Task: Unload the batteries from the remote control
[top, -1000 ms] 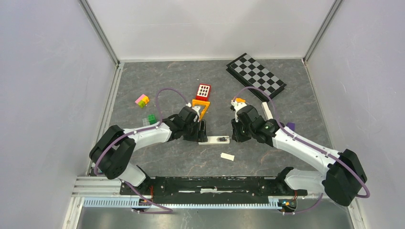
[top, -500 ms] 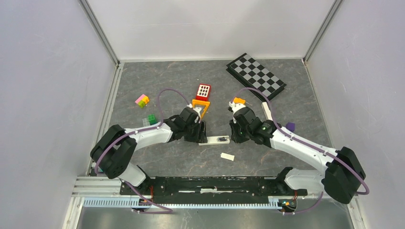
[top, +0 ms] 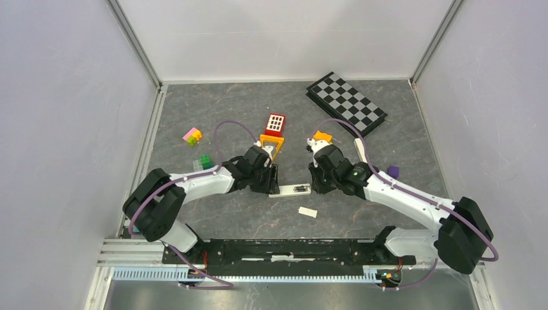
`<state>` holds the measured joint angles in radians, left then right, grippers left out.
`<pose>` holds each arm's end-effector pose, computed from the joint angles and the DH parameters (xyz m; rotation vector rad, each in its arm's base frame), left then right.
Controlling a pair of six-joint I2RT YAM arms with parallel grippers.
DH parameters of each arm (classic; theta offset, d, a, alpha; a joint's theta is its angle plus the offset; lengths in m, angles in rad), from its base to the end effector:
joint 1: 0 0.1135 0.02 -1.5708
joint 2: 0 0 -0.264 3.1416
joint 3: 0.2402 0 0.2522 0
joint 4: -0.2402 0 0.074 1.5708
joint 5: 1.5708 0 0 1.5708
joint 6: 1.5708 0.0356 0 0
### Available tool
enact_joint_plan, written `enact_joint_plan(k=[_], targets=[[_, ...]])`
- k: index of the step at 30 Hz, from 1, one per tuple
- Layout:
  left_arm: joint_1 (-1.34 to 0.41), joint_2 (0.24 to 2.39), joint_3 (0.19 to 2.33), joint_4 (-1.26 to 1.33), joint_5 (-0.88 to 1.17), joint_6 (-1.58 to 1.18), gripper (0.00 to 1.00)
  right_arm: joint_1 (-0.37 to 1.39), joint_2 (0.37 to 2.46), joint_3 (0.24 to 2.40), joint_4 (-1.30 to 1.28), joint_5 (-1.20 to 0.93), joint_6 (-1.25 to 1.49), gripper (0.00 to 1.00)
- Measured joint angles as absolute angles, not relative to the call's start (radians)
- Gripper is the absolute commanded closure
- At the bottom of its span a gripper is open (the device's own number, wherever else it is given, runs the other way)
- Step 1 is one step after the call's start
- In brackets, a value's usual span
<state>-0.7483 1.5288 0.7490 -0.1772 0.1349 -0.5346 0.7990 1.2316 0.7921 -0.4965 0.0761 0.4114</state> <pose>0.2080 -0.1996 0.1584 0.3396 2.6331 -0.6470 0.1723 0.1732 0.2244 -0.4597 2.5077 0.3966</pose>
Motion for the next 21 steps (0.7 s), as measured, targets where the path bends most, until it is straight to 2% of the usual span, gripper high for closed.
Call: enact_joint_plan(k=[21], targets=[[-0.748, 1.531, 0.757, -0.194, 0.129, -0.535, 0.50, 0.756, 1.179, 0.768, -0.480, -0.014, 0.395, 1.00]])
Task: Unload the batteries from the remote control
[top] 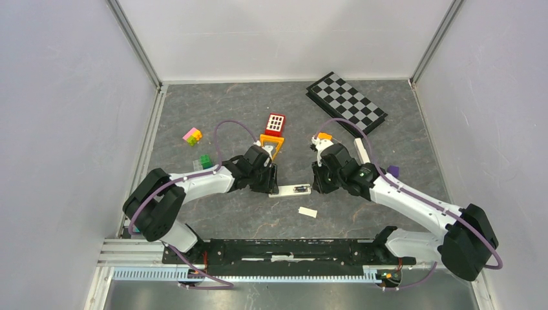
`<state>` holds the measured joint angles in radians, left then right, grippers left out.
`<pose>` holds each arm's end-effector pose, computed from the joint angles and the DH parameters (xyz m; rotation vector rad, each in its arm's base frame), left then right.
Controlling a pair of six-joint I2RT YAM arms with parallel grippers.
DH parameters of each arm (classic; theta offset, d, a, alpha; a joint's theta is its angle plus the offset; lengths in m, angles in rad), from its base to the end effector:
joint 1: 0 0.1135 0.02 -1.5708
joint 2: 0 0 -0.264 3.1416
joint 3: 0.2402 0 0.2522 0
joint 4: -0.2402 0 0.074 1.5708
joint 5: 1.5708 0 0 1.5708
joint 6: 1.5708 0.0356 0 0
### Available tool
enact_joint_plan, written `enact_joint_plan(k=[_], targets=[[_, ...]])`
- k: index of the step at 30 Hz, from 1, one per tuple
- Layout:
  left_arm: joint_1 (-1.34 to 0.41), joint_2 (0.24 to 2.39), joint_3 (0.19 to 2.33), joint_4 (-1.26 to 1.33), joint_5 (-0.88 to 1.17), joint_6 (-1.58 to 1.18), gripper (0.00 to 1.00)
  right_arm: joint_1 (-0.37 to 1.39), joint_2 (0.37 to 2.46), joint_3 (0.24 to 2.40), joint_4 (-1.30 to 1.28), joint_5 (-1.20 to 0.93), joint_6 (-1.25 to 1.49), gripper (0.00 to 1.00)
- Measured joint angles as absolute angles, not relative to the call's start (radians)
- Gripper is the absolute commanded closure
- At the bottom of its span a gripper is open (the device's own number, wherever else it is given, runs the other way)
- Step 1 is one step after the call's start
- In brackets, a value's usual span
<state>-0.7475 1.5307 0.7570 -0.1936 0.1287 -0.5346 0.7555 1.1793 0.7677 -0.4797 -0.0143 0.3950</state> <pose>0.2086 -0.1995 0.1590 0.3360 2.6414 -0.6330 0.1719 0.1626 0.2293 -0.4604 2.4909 0.5023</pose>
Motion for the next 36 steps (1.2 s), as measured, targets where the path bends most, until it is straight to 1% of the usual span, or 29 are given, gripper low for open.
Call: enact_joint_plan(k=[16, 22, 27, 36], targets=[[-0.748, 1.544, 0.776, -0.215, 0.128, -0.535, 0.49, 0.732, 1.148, 0.751, -0.456, -0.031, 0.398, 1.00], [-0.748, 1.545, 0.779, -0.216, 0.124, -0.534, 0.48, 0.691, 1.148, 0.751, -0.393, -0.078, 0.421, 1.00], [-0.748, 1.547, 0.781, -0.216, 0.123, -0.534, 0.48, 0.687, 1.148, 0.750, -0.305, -0.181, 0.457, 1.00], [-0.748, 1.551, 0.786, -0.216, 0.122, -0.534, 0.46, 0.667, 1.143, 0.717, -0.284, -0.191, 0.463, 1.00]])
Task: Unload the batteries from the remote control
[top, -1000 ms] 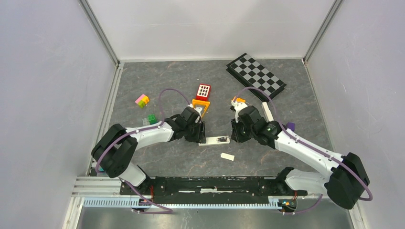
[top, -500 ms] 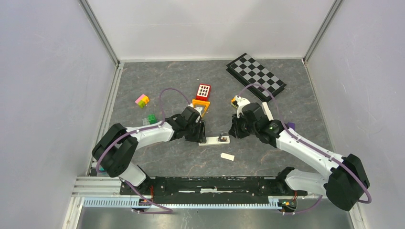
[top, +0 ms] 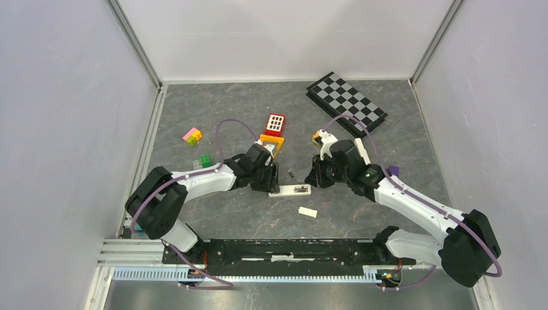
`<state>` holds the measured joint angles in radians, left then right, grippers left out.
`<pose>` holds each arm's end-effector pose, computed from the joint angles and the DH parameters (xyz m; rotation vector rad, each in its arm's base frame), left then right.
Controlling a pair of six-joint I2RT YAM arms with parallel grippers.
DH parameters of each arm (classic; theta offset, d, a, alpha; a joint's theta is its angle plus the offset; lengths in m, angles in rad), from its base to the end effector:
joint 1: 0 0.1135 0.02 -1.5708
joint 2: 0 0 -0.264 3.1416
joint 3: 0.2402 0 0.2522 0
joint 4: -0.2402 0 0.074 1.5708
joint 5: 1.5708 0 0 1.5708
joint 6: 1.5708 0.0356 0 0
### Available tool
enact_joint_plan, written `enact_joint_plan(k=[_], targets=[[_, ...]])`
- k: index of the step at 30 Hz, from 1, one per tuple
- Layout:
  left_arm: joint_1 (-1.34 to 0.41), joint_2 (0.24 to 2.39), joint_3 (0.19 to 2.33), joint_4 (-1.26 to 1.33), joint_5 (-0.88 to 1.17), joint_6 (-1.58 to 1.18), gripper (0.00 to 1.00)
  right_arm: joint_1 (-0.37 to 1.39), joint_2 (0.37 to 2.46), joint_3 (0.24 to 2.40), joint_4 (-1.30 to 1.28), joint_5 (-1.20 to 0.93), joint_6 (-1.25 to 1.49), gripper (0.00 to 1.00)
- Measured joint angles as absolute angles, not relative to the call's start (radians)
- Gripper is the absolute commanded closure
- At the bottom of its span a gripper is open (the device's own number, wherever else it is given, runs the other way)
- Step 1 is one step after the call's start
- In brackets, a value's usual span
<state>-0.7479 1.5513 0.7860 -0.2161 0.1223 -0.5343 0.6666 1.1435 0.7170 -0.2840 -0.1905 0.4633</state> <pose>0.2125 -0.2030 0.1601 0.3344 2.6531 -0.6166 0.1853 0.1543 0.2360 -0.3477 2.3735 0.7820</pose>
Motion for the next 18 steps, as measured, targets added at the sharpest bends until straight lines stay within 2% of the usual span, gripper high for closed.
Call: enact_joint_plan(k=[9, 18], targets=[[-0.752, 1.557, 0.788, -0.215, 0.129, -0.534, 0.37, 0.667, 1.059, 0.667, -0.329, -0.227, 0.411, 1.00], [-0.755, 1.558, 0.798, -0.219, 0.141, -0.533, 0.34, 0.667, 1.063, 0.672, -0.423, -0.163, 0.376, 1.00]])
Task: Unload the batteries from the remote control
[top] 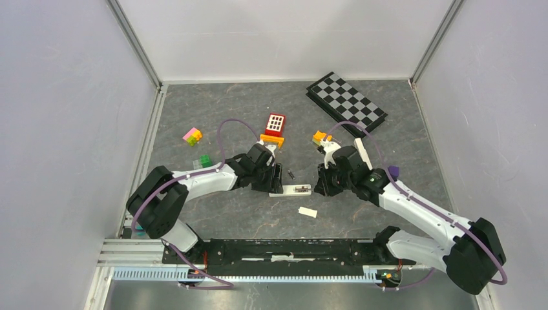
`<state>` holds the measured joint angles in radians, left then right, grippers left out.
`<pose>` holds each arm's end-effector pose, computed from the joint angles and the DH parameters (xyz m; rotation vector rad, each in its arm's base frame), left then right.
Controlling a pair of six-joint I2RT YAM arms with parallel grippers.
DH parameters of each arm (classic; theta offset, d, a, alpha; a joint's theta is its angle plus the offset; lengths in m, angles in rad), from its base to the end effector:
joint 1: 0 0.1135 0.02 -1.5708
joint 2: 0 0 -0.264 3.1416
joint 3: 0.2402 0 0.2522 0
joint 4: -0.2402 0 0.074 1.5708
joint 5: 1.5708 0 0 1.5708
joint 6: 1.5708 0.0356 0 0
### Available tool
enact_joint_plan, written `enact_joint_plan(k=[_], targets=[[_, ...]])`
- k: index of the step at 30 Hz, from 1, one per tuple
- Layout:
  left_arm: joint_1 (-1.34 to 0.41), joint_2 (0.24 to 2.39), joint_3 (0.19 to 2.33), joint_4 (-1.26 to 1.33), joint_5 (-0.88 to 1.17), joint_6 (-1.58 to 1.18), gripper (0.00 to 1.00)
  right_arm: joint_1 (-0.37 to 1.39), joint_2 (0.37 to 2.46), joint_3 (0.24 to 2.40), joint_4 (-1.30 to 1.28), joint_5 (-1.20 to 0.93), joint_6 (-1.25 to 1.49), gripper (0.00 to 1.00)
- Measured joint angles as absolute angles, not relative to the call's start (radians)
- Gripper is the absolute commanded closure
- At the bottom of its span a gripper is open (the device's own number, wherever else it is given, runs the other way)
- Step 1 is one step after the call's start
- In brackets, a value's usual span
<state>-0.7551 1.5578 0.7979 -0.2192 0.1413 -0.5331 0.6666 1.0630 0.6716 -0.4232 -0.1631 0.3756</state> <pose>0.2124 -0.2068 0.1616 0.3542 2.6559 -0.6419 0.1661 0.1380 0.2268 -0.4395 2.4439 0.6667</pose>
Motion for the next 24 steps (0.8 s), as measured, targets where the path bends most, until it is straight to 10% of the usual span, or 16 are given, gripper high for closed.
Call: enact_joint_plan(k=[24], targets=[[-0.755, 1.558, 0.799, -0.227, 0.160, -0.533, 0.38, 0.691, 1.128, 0.715, -0.500, -0.093, 0.358, 1.00]])
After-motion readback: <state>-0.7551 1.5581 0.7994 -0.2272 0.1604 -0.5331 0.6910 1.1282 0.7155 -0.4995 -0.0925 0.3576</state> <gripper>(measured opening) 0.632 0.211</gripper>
